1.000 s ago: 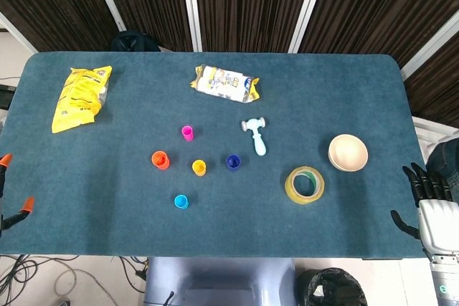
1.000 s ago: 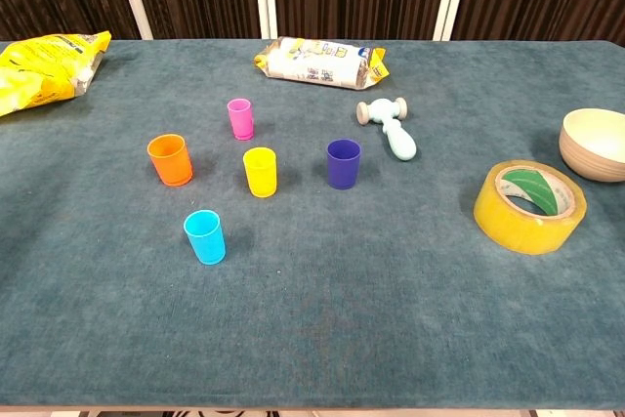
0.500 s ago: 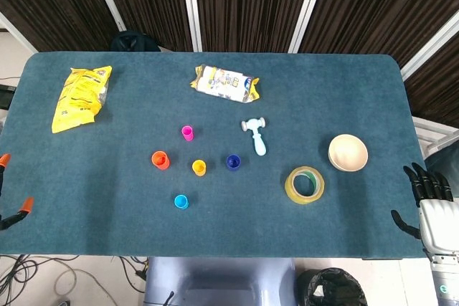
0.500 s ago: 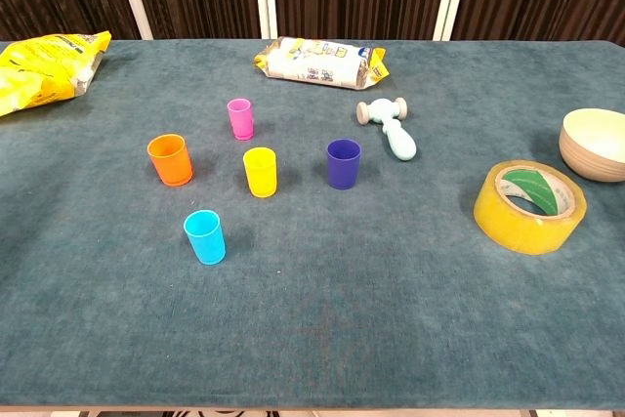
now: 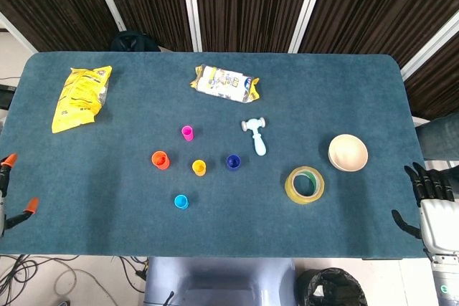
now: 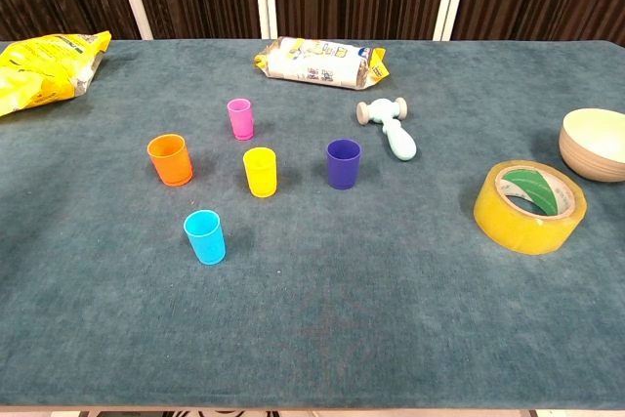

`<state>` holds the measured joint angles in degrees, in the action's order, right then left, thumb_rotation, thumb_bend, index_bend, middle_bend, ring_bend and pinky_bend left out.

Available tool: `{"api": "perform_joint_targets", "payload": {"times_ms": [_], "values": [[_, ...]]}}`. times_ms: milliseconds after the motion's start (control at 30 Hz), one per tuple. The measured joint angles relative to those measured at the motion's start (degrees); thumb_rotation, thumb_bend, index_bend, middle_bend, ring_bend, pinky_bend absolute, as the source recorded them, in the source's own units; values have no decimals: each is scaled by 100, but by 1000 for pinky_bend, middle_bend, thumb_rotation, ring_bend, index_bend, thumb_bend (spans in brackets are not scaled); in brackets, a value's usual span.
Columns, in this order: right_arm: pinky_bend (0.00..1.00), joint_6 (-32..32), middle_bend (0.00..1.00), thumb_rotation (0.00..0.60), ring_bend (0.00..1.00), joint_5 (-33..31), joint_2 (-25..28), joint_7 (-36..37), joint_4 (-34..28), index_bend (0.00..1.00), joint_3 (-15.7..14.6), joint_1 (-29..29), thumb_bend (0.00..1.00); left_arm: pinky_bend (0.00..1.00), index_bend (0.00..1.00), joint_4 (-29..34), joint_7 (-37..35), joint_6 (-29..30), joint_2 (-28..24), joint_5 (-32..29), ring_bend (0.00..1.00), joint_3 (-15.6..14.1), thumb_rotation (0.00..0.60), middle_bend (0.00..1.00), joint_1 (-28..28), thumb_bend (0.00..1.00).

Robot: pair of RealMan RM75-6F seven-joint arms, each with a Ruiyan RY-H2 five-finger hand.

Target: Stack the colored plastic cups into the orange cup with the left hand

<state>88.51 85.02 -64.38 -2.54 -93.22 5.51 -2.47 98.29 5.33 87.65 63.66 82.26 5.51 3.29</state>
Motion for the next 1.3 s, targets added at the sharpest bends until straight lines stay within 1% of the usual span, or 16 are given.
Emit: {"api": "perform_joint_targets", "payload": {"times_ms": [100, 233, 400, 533, 567, 667, 833, 1000, 1200, 1300], "values": [[84, -7, 78, 600, 126, -6, 1, 2, -7, 86, 0, 1, 325, 0, 11, 88, -166, -235, -201, 237, 0, 73, 600, 90, 269, 241], [85, -10, 78, 600, 126, 31, -3, -24, -23, 86, -21, 0, 324, 9, 25, 161, -266, -815, -452, 314, 0, 329, 600, 95, 836, 241], [84, 3, 78, 600, 126, 32, -23, -94, -24, 86, -22, 3, 324, 5, 45, 176, -307, -2047, -657, 218, 0, 671, 600, 97, 1767, 240], [86, -1, 78, 600, 126, 11, -55, -186, -10, 86, -13, -4, 324, 0, 49, -7, -427, -3117, -634, 92, 0, 885, 600, 99, 2597, 241], [85, -1, 78, 600, 126, -8, -72, -217, -3, 86, -4, -6, 324, 0, 49, -113, -493, -3432, -584, 55, 0, 936, 600, 99, 2860, 241], [85, -13, 78, 600, 126, -67, -115, -285, 15, 86, 16, -12, 324, 0, 49, -471, -692, -4095, -326, -49, 0, 1053, 600, 100, 3490, 240], [85, -59, 78, 600, 126, -129, -163, -361, 61, 86, 30, -28, 324, 0, 50, -1097, -812, -4660, 367, -215, 0, 1185, 600, 104, 4237, 239], [85, -78, 78, 600, 126, -156, -171, -353, 86, 86, 35, -31, 324, 0, 84, -1297, -665, -5009, 882, -350, 0, 1251, 600, 107, 4754, 239], [85, -29, 78, 600, 126, -177, -136, -262, 76, 86, 66, -8, 324, 0, 108, -1379, -209, -5179, 1344, -601, 0, 1271, 600, 110, 5152, 239], [85, -22, 78, 600, 126, -187, -127, -232, 68, 86, 76, -3, 324, 0, 111, -1400, -77, -5255, 1477, -728, 0, 1249, 600, 111, 5258, 227]]}}
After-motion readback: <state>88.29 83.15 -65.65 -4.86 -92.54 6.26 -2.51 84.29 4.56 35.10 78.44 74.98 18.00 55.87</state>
